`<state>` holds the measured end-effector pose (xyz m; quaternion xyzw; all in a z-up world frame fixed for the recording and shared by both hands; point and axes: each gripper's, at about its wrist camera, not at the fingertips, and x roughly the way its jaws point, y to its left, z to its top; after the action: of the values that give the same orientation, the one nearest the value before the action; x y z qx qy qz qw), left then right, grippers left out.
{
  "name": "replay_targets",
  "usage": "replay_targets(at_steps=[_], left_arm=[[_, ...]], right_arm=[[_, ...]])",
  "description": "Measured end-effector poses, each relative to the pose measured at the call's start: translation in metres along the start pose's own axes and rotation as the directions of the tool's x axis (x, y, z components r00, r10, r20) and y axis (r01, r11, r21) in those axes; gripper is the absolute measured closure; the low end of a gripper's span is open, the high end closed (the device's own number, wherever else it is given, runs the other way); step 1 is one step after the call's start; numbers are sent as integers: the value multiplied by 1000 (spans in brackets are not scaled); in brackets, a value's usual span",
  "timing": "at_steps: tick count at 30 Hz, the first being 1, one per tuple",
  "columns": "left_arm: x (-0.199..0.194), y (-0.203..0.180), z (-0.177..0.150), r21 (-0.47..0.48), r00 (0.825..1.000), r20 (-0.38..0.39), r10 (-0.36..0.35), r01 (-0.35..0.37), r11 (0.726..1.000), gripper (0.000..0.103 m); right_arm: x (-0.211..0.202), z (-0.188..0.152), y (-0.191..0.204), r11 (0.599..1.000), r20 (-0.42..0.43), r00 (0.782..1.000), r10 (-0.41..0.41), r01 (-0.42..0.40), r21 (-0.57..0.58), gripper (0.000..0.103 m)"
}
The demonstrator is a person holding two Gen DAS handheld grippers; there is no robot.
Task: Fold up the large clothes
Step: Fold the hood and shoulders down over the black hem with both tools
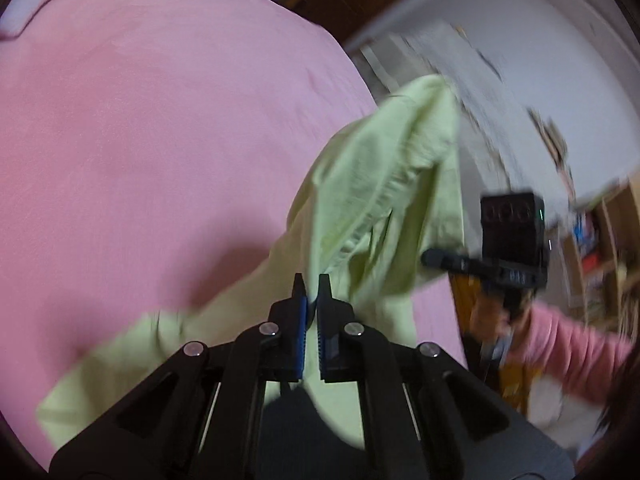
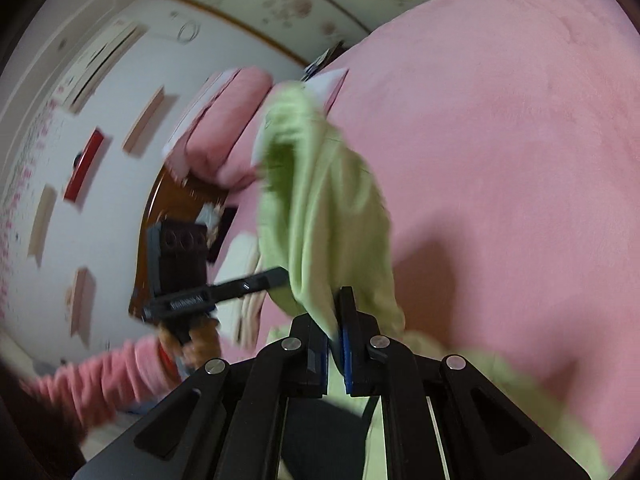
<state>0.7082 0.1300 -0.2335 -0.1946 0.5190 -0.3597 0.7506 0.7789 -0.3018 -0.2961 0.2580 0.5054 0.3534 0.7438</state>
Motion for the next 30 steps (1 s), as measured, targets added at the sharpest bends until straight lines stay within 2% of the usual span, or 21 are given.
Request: replay_targets(at_steps=[4,7,8,11,12,13,14,16,17,18,20,22,23,24,25,27,28,29,30], left_arm=[[-12,-22,-59,54,995,-92,41,-36,998,101],[-5,-31,-103,122,985,-112,132,-118,985,101],[3,-35,-123,172,974,-105,200,-180,968,101],[20,-38,-166,225,945,-80,318,-294,929,101],[25,-36,-175,220,936,-77,342,-319,922,100],[29,-32,-185,212,919,-84,386,-362,908,93],[28,-24,-196,198,899,-108,424,-398,896,89],[32,-13,-208,160,867,-175,466,-442,883,69],[30,-10,-214,135,855,-188,483,-465,875,66],[27,-10,-218,123,851,-188,490,-474,872,65],[15,-21,-222,136,846,-155,510,-493,859,63],[0,-39,-234,167,829,-94,551,-532,830,62],[-7,-51,-235,171,817,-40,576,-562,809,62],[-11,-61,-232,154,810,2,586,-580,800,62],[-15,-71,-231,120,813,38,581,-580,805,62],[-14,-86,-228,59,847,46,530,-532,845,62],[-6,-91,-228,37,871,38,491,-492,870,62],[-3,-91,-225,31,879,30,477,-477,878,62],[12,-100,-225,25,881,26,472,-473,881,63]], right_arm=[[-20,-68,18,999,-53,998,-39,39,6,97],[-23,-123,24,992,-73,989,-129,129,-3,96],[-17,-141,28,986,-80,983,-164,164,-8,94],[-2,-191,23,957,-106,952,-288,289,-8,77],[0,-207,21,945,-123,937,-326,328,-6,59],[3,-224,18,925,-151,915,-375,379,-4,49],[7,-236,11,906,-188,890,-415,423,4,45],[9,-251,1,888,-241,866,-437,458,33,43],[5,-259,1,884,-253,861,-442,465,37,43],[0,-265,4,879,-252,855,-453,475,32,43],[-13,-269,13,871,-213,852,-479,492,6,43],[-31,-271,34,869,-148,858,-491,494,-23,41],[-41,-258,54,868,-118,861,-495,496,-28,41],[-46,-260,64,872,-83,868,-489,487,-43,41],[-49,-263,73,878,-50,876,-479,476,-52,41],[-43,-259,84,893,-8,893,-449,448,-42,41],[-36,-263,87,903,6,903,-429,429,-28,41],[-32,-263,95,906,8,906,-423,423,-14,42],[-21,-269,94,908,1,908,-419,419,3,49]])
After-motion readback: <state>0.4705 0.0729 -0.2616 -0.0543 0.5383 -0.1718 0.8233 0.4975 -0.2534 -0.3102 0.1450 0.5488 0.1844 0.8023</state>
